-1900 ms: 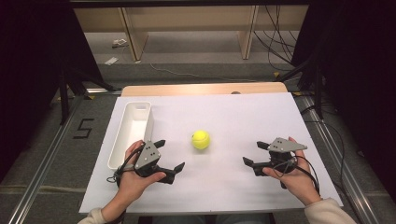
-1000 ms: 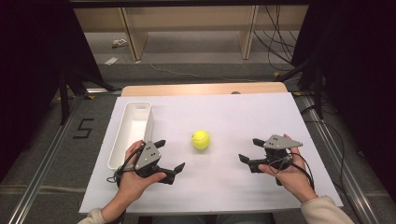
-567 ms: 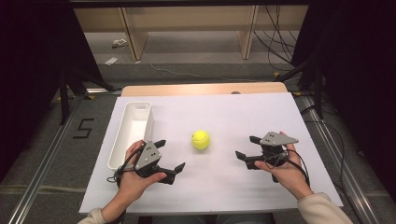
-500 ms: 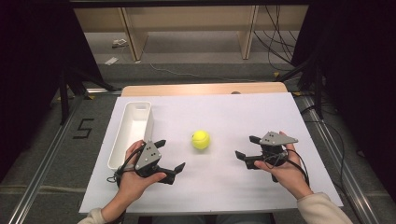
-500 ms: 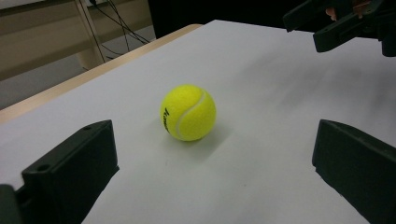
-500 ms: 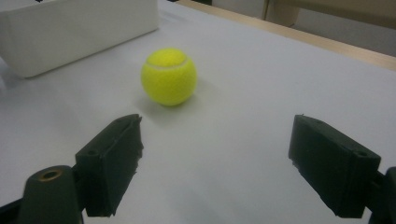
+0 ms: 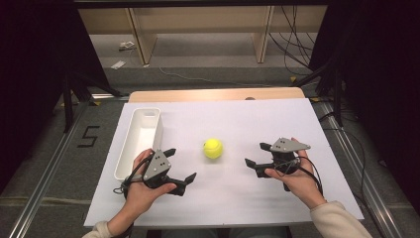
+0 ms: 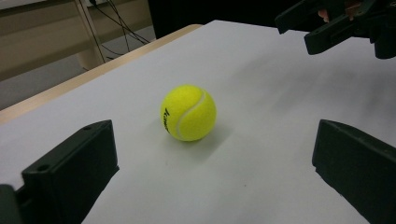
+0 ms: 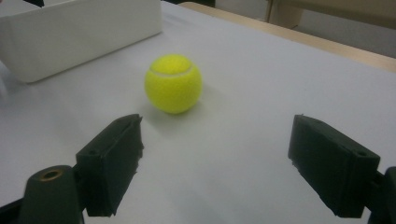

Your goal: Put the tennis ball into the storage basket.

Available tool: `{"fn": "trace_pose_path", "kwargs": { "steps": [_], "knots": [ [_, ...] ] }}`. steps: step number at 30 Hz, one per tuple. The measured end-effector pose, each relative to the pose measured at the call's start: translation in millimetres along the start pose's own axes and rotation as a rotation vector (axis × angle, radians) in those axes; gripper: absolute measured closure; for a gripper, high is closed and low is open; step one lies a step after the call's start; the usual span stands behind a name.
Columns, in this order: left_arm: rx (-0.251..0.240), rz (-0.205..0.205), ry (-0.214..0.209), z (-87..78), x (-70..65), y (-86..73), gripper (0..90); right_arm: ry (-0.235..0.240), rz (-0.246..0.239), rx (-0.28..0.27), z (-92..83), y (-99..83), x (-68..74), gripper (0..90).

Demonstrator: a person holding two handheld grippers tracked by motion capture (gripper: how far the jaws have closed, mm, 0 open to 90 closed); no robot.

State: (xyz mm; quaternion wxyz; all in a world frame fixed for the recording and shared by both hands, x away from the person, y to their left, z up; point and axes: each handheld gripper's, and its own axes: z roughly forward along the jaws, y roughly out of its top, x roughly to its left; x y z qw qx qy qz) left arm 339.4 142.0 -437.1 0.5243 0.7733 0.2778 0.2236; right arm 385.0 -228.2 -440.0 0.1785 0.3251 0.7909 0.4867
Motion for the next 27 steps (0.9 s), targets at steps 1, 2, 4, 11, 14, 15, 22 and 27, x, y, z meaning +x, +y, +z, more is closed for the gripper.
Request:
{"fn": "trace_pose_path", "kwargs": {
  "steps": [1,2,4,11,14,15,22,27],
  "knots": [
    [0.0,0.0,0.001,0.0,0.0,0.0,0.0,0.0,0.0,0.0,0.0,0.0,0.0,18.3],
    [0.0,0.0,0.0,-0.1,0.0,0.0,0.0,0.001,-0.001,-0.001,0.8,0.4,0.2,18.3],
    [0.0,0.0,0.0,-0.1,0.0,0.0,0.0,0.005,-0.004,-0.001,3.3,1.6,1.0,18.4],
    [0.0,0.0,0.0,-0.1,0.3,0.0,0.0,0.015,-0.009,0.003,8.5,3.4,3.4,18.3],
    [0.001,0.0,0.0,-0.2,0.2,0.0,0.0,0.019,-0.009,0.002,10.7,4.6,4.7,18.3],
    [0.002,0.0,0.0,-0.2,0.1,0.0,0.0,0.022,-0.01,0.003,11.5,5.0,4.8,18.3],
    [0.003,0.003,0.002,-0.6,0.7,0.3,0.0,0.025,-0.014,0.001,16.6,7.4,6.4,18.0],
    [0.003,0.003,0.003,-0.8,0.9,0.5,0.0,0.031,-0.018,0.004,20.5,9.2,7.8,17.8]
  ]
}}
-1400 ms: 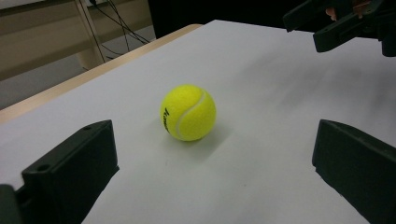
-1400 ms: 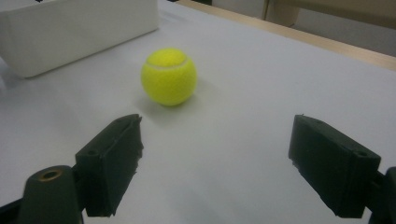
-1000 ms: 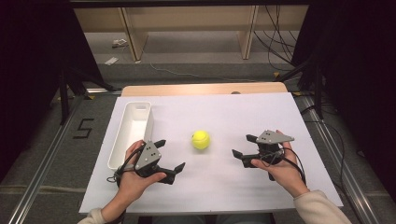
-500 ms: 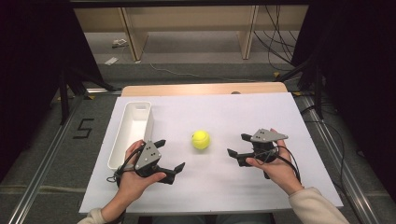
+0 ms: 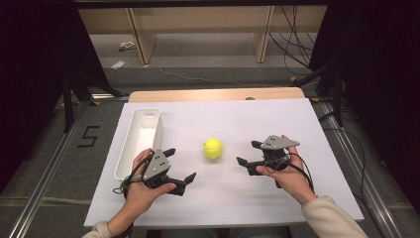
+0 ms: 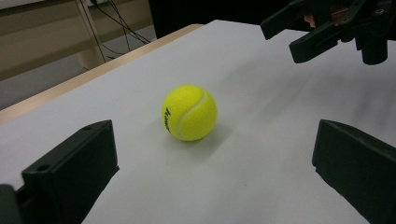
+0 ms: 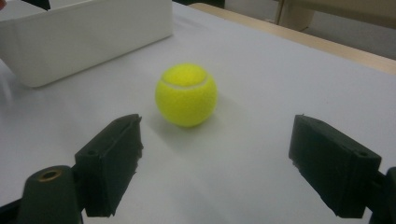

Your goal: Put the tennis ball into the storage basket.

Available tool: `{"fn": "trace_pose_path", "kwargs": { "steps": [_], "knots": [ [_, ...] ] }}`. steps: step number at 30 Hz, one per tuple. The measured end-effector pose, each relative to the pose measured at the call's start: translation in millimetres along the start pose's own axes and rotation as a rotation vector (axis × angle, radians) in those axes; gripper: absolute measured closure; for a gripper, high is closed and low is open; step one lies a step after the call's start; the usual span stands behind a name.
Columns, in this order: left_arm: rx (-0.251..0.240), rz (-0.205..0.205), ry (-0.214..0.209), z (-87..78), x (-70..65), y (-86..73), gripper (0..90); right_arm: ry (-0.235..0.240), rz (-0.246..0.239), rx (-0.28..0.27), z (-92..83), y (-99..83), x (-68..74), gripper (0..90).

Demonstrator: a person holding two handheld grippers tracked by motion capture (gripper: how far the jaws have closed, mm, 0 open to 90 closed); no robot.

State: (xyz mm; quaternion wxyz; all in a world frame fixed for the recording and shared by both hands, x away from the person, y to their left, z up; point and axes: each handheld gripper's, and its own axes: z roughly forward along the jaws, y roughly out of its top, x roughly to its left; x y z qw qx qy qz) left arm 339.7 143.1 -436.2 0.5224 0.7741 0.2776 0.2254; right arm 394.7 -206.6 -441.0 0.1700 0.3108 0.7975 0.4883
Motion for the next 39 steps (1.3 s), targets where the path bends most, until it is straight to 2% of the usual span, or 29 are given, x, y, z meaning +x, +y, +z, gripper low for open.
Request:
{"fn": "trace_pose_path", "kwargs": {
  "steps": [39],
  "knots": [
    [-0.003,0.004,0.003,-0.8,0.3,0.4,0.0,0.029,-0.003,0.018,35.3,12.0,7.1,17.3]
  ]
}}
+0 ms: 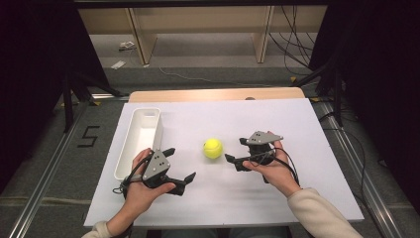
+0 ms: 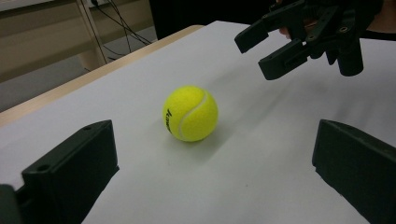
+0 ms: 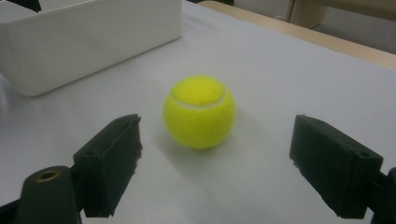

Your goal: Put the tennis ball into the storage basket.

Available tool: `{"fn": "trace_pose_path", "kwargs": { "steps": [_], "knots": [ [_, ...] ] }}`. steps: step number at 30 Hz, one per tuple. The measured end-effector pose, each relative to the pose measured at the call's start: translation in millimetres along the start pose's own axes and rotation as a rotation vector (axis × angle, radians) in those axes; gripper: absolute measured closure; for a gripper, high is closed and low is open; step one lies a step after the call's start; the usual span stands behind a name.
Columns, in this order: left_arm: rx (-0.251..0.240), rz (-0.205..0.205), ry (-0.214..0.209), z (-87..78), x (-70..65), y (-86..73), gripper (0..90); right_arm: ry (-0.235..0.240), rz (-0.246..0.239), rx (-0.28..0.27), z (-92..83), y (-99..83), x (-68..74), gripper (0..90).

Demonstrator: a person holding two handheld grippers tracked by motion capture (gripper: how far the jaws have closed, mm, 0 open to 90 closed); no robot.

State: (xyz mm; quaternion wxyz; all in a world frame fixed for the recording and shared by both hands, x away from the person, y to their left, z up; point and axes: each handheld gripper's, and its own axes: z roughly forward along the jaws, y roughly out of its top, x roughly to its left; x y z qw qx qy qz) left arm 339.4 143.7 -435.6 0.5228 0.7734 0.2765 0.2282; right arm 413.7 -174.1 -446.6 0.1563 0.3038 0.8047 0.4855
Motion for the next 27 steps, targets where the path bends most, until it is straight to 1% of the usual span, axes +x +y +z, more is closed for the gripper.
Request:
{"fn": "trace_pose_path", "kwargs": {
  "steps": [3,6,8,27],
  "knots": [
    [-0.001,-0.005,0.0,-0.1,-0.2,-0.1,0.0,0.001,0.0,0.0,2.0,1.0,0.7,17.3],
    [-0.001,0.001,0.0,-0.2,0.1,0.1,0.0,0.004,-0.001,0.0,4.4,2.2,1.4,17.3],
    [-0.002,-0.005,-0.002,-0.2,-0.3,0.0,0.0,0.004,-0.001,0.0,6.1,2.7,2.0,17.2],
    [-0.002,0.0,-0.005,-0.3,-0.4,0.2,0.0,0.021,-0.013,0.014,21.7,8.1,7.7,17.1]
  ]
}}
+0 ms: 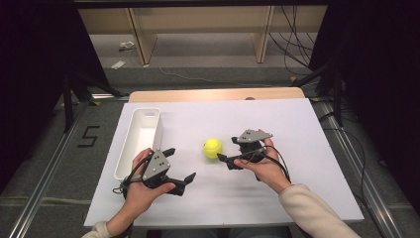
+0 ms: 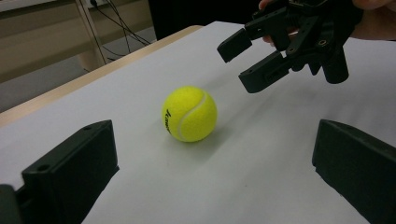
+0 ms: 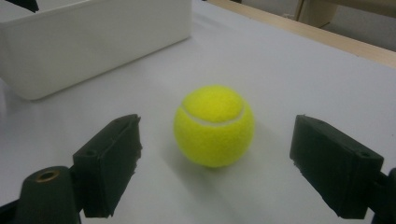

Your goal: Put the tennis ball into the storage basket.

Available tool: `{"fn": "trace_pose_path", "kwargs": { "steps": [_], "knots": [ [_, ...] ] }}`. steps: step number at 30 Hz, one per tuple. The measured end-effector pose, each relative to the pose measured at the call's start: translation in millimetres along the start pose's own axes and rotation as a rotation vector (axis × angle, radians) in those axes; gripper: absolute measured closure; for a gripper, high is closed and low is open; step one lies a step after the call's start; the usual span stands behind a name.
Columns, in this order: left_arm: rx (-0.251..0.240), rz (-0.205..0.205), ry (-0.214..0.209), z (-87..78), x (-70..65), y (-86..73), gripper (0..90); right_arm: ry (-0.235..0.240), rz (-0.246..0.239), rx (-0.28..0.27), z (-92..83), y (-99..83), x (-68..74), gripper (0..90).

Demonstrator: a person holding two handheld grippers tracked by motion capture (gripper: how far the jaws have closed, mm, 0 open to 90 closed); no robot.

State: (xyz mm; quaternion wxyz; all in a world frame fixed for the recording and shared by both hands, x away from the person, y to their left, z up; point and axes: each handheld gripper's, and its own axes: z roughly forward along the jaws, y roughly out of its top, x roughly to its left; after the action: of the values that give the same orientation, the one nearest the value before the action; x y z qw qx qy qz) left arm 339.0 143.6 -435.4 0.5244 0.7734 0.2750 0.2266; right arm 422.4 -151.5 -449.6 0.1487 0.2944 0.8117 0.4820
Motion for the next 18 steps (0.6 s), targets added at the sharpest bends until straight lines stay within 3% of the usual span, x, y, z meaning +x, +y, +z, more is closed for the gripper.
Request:
{"fn": "trace_pose_path", "kwargs": {
  "steps": [18],
  "knots": [
    [0.0,0.003,0.002,-0.5,0.3,0.2,0.0,-0.001,0.004,0.018,14.7,3.2,0.2,16.9]
  ]
}}
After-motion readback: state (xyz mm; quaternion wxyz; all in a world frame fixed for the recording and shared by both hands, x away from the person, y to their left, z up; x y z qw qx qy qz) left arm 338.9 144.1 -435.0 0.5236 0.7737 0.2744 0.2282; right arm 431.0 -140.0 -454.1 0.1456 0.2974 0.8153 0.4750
